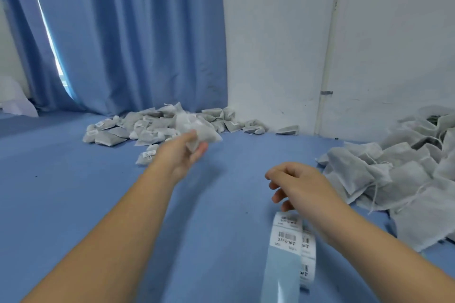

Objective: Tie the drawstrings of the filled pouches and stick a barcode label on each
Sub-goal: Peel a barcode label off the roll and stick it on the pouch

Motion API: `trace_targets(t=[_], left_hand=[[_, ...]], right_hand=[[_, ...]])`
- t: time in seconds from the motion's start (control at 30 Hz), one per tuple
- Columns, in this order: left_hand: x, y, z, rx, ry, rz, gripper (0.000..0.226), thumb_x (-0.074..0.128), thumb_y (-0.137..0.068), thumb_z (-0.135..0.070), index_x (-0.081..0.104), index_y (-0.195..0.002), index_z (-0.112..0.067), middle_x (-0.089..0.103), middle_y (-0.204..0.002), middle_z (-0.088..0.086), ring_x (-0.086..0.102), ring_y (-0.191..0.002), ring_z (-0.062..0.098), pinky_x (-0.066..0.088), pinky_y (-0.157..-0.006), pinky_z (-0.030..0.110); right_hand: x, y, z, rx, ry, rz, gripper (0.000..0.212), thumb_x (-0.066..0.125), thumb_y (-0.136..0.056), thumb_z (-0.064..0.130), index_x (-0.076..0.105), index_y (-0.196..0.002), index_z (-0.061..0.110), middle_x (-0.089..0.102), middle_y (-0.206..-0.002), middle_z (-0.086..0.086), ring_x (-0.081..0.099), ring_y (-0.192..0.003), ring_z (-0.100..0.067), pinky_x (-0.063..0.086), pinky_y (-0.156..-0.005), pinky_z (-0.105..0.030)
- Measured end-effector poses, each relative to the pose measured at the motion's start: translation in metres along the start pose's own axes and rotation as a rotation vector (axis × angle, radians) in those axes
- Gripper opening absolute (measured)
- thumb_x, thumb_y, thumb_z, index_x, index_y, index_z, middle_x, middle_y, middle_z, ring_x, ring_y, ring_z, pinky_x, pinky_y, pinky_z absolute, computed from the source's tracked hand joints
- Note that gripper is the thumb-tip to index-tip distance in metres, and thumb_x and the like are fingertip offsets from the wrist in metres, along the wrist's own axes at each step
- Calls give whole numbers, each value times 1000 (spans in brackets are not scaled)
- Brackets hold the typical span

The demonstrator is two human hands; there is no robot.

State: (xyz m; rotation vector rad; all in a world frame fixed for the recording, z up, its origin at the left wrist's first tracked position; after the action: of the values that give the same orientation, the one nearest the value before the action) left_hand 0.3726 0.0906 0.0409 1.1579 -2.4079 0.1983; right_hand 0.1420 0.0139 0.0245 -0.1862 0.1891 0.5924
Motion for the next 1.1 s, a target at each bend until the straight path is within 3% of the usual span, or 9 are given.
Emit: trace_targets(t=[0.03,0.07,0.17,0.27,0.43,0.57,0.87,1.1], left_hand=[[3,-12,-10,37,27,-24,9,64,-95,-14,58,-89,-11,60,-92,2,65,-73,16,59,-78,27],[5,-20,-17,53,23,-57,10,66,-94,-17,57,-91,-13,54,-98,0,64,-77,17,58,-82,32],[4,-29,-10,-13,-51,-83,8,62,-97,-19,54,-96,-15,51,-100,3,62,-79,22,55,-65,34],[5,-21,11,-73,-132,3,10,56,-98,-18,60,-105,-11,63,-92,3,66,-75,19,52,-64,31],[27,16,24,103,-356,108,14,56,-95,-14,69,-100,-14,67,-79,-2,58,-55,11,44,-53,23],[66,62,31,163,-326,228,20,53,-96,-10,72,-93,-14,67,-65,-7,53,-49,10,42,-48,22],[156,173,99,42,-375,500,20,53,-93,-7,72,-89,-14,66,-63,-6,51,-48,10,40,-47,21],[190,211,180,-57,-479,415,17,53,-92,-11,68,-89,-20,63,-74,-6,50,-46,6,38,-48,21]], right_hand=[[-2,-2,-1,-6,-1,-7,16,61,-89,21,71,-80,13,65,-67,8,60,-51,-6,47,-47,-20],[-4,-3,-1,-13,-4,-14,16,61,-89,20,71,-79,13,65,-65,8,60,-51,-6,47,-47,-20],[-10,-4,-1,-39,16,-23,16,60,-88,17,71,-77,13,64,-59,10,59,-50,-7,46,-47,-21],[-17,-2,-2,-61,56,-27,19,58,-88,14,71,-74,15,64,-58,10,60,-50,-7,46,-49,-23],[-31,11,-6,-74,73,-60,20,57,-89,14,71,-74,16,64,-61,8,58,-50,-4,46,-50,-23],[-49,30,-9,-71,29,-88,15,59,-90,14,70,-79,13,64,-62,6,57,-49,-4,45,-48,-20],[-127,84,-55,16,-69,-224,14,60,-91,15,70,-82,14,64,-57,7,58,-50,-9,45,-46,-19],[-181,107,-110,145,-183,-422,15,55,-91,8,68,-83,10,59,-54,2,52,-42,-12,42,-41,-22]])
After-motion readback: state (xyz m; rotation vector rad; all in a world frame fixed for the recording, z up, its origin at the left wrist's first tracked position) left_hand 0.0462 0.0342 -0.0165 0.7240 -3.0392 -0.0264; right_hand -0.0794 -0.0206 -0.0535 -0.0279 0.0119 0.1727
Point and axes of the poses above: each hand's wrist, its own y-axis away from the middle knuckle, its own x-axis out of the palm, z = x × y, the point moved 1 cm from there along -y, towards the middle knuckle
